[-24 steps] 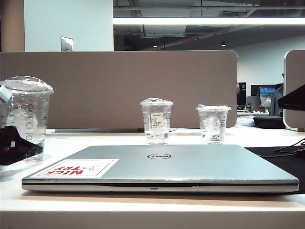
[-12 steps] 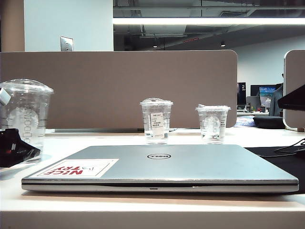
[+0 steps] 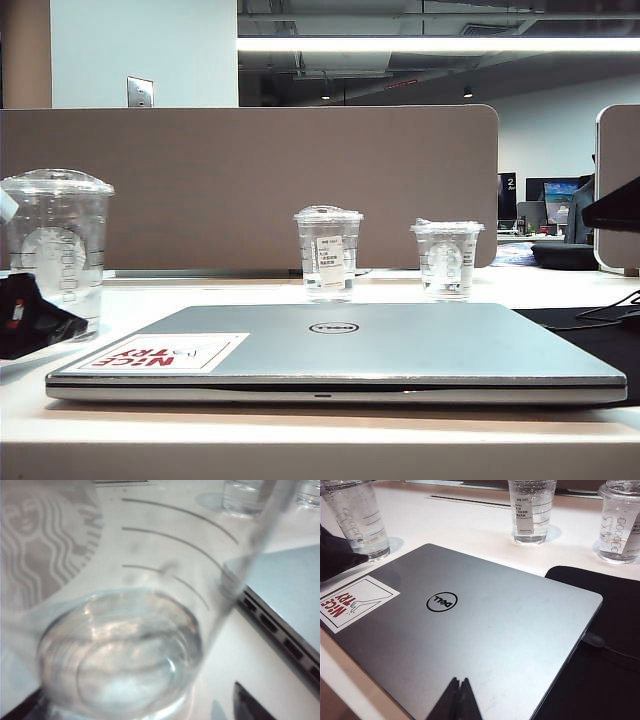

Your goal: Pick up the coffee cup on the left and place it on the left side of the laptop.

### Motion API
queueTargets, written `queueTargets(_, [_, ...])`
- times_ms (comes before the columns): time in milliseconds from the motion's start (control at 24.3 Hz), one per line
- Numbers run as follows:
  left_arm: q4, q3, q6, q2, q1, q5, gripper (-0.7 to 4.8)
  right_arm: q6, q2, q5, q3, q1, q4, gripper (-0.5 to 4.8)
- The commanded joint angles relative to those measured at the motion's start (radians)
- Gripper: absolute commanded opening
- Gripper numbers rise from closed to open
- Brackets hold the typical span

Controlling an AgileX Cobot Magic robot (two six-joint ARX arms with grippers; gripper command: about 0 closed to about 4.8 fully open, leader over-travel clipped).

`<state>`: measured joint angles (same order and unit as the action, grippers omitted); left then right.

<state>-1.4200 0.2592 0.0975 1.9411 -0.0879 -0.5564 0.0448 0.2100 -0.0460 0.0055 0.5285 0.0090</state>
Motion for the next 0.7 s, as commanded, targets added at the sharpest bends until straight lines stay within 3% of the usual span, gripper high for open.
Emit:
queueTargets(41, [-0.033,-0.061,0.0,-0.047,-0.002,0.055,4.79,0.0,-0.001,0.002,-0.004,0.002,0.017,-0.05])
queueTargets(411, [-0.021,-0.255,-0.03,-0.369,-0.001,0.269,4.79,0.0,-0.006,0.002,-0.004,0.0,0.017,-0.05])
queueTargets(534, [0.047,-0.254,-0.059,-0.462,-0.001,0.264,4.79,0.0,-0.023,-0.001,-0.005,-0.008,0.013,-0.05])
queueTargets(575, [0.058,-0.254,-0.068,-0.486,-0.001,0.264,4.53,0.0,-0.03,-0.002,-0.005,-0.014,0.012,-0.05])
queueTargets(617, [0.058,-0.254,-0.078,-0.504,-0.001,0.264,3.53,0.0,-0.035,-0.001,-0.005,-0.022,0.01,-0.05])
queueTargets(699, [0.055,-0.254,-0.113,-0.544,-0.001,0.264,0.76,0.0,-0.052,-0.001,-0.005,-0.049,0.01,-0.05])
